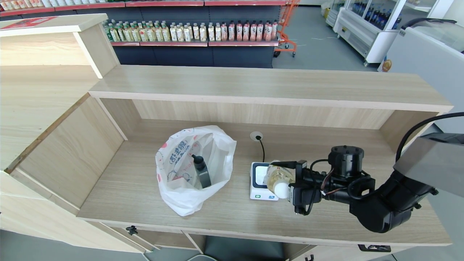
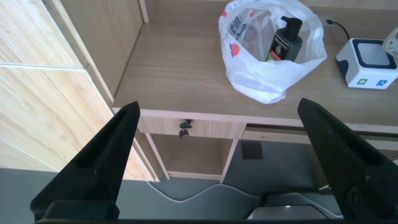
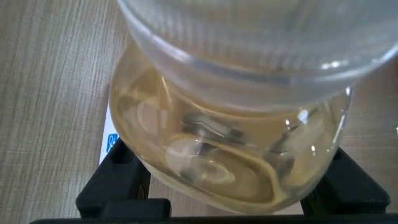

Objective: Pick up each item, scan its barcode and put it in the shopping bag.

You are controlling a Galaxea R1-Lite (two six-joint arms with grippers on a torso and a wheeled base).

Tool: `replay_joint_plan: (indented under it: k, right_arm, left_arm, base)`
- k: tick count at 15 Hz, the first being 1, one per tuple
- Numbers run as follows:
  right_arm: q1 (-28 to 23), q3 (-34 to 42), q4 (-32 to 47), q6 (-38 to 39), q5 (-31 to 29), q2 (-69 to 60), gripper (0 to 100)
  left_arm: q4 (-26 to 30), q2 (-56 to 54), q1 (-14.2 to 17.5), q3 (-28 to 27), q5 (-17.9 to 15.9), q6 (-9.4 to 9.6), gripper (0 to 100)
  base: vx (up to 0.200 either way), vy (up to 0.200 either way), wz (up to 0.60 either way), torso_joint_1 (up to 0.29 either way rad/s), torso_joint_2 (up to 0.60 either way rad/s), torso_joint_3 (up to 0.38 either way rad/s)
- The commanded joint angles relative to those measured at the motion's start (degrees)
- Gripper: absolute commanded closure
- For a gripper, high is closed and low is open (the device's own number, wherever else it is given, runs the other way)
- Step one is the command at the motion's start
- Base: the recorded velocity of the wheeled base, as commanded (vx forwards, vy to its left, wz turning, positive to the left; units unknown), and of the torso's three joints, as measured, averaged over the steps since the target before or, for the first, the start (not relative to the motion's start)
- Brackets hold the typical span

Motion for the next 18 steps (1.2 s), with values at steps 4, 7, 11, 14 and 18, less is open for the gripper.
replay_joint_plan:
  k: [4,7,11,14,18]
  right_arm:
    - [0.3,-0.4,-1.8,-0.2,-0.1,1.7,100]
    - [0.5,-0.2,-4.9,0.0,-0.2,2.8,100]
    - [0.7,-0.1,-5.0,0.0,-0.2,3.3,100]
    - [1.1,-0.2,-5.1,-0.1,-0.3,3.7,100]
    - [1.4,-0.2,-7.7,0.0,-0.4,4.4,100]
  left_arm:
    - [0.0,0.0,0.0,0.0,0.0,0.04,0]
    - [0.0,0.0,0.0,0.0,0.1,0.04,0]
    - [0.0,0.0,0.0,0.0,0.1,0.04,0]
    - [0.0,0.0,0.0,0.0,0.1,0.04,0]
    - [0.0,0.0,0.0,0.0,0.0,0.04,0]
  base:
    - [0.0,0.0,0.0,0.0,0.0,0.0]
    - [0.0,0.0,0.0,0.0,0.0,0.0]
    - [0.0,0.0,0.0,0.0,0.0,0.0]
    - [0.0,0.0,0.0,0.0,0.0,0.0]
    - [0.0,0.0,0.0,0.0,0.0,0.0]
